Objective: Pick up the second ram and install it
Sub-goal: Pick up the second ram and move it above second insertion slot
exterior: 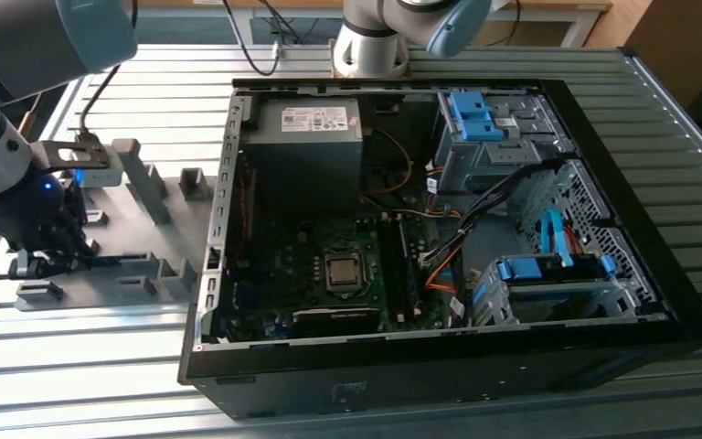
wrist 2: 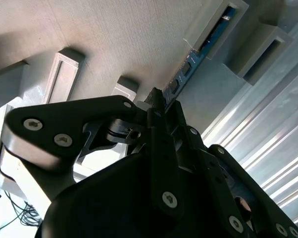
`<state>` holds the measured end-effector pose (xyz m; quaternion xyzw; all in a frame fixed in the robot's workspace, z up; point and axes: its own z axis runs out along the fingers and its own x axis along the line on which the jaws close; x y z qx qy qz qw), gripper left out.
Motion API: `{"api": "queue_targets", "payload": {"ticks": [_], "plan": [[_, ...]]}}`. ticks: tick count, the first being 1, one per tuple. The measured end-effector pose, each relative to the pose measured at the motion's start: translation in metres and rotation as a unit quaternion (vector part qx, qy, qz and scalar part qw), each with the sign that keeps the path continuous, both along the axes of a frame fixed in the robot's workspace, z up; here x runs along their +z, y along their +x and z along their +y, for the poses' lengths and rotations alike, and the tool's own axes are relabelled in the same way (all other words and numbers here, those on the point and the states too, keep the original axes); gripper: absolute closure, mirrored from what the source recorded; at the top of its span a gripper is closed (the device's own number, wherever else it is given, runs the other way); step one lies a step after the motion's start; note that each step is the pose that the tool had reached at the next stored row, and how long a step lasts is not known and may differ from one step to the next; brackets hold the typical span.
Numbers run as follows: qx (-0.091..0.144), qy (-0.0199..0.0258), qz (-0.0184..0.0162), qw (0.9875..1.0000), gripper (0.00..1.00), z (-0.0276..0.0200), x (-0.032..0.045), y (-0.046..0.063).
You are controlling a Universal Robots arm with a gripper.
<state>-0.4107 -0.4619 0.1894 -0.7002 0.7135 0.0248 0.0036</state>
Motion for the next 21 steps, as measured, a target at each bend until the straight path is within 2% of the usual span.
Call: {"api": "queue_targets", "payload": {"ticks": [4,5,15,21], "plan": [[0.0,0.0,0.0001,1.0,0.78,0.0,-0.0003,0.0],[0.0,0.0,0.0,1.0,0.85,0.0,-0.0004,0.0],[0.0,0.0001,-0.0001,1.0,0.86,0.0,-0.0003,0.0],[0.0,0.0,0.0,1.0,0.86,0.0,0.005,0.0]]}}
